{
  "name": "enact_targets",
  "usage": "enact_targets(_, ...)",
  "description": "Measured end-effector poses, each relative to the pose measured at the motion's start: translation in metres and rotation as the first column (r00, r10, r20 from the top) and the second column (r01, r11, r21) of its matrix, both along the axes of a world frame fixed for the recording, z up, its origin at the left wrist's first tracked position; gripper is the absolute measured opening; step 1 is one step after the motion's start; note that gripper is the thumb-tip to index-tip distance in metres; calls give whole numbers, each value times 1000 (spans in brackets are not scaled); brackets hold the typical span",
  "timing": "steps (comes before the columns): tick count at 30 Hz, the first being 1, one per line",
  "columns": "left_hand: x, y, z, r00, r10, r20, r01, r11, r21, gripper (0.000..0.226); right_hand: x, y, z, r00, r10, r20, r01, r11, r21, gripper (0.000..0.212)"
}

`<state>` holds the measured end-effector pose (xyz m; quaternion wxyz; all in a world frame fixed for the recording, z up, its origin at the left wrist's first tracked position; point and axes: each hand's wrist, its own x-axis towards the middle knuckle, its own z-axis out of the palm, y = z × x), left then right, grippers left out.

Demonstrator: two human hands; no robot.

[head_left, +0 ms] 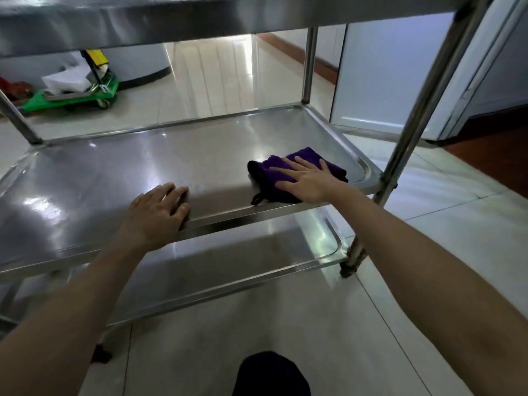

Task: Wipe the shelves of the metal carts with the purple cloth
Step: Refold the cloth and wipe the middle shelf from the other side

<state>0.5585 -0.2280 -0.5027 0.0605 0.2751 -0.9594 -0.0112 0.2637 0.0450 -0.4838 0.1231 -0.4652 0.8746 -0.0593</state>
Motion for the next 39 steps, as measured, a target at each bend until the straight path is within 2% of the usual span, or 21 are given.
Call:
enact_targets(3,6,4,0,999,-26,29,27,999,-35,84,-38,32,-2,994,-109,-3,109,994,6,64)
enact_targets(6,7,8,-1,999,-18,35,19,999,-37,85,-66,32,0,980,-199,0,199,980,29,85)
enact_targets(8,8,9,-2,1000,-10,24,11,999,-35,85,-78,17,4,974,-226,-6,226,973,45,97)
enact_targets(13,12,12,-7,1000,-2,-12,2,999,-42,80,-94,-54,15,958,-282,-46,285,957,61,97)
enact_targets(18,13,11,-11,998,6,-59,-10,998,-69,74,-51,-170,20,987,-160,-25,161,984,76,97)
enact_targets(21,14,10,-8,998,12,-62,-17,997,-69,74,-16,-199,18,998,-54,-14,55,997,55,88)
enact_targets(24,11,15,-2,998,34,-49,-36,999,-37,79,12,-176,14,1000,13,1,-13,1000,4,76)
enact_targets(30,9,20,7,997,62,-35,-61,997,46,81,60,-76,4,987,158,28,-158,987,-20,63)
enact_targets(35,10,12,5,999,53,-10,-52,997,63,85,15,7,7,997,73,-20,-73,997,29,60)
enact_targets(39,11,8,-1,999,48,-6,-47,998,30,82,-48,48,7,993,-120,-20,121,990,75,61)
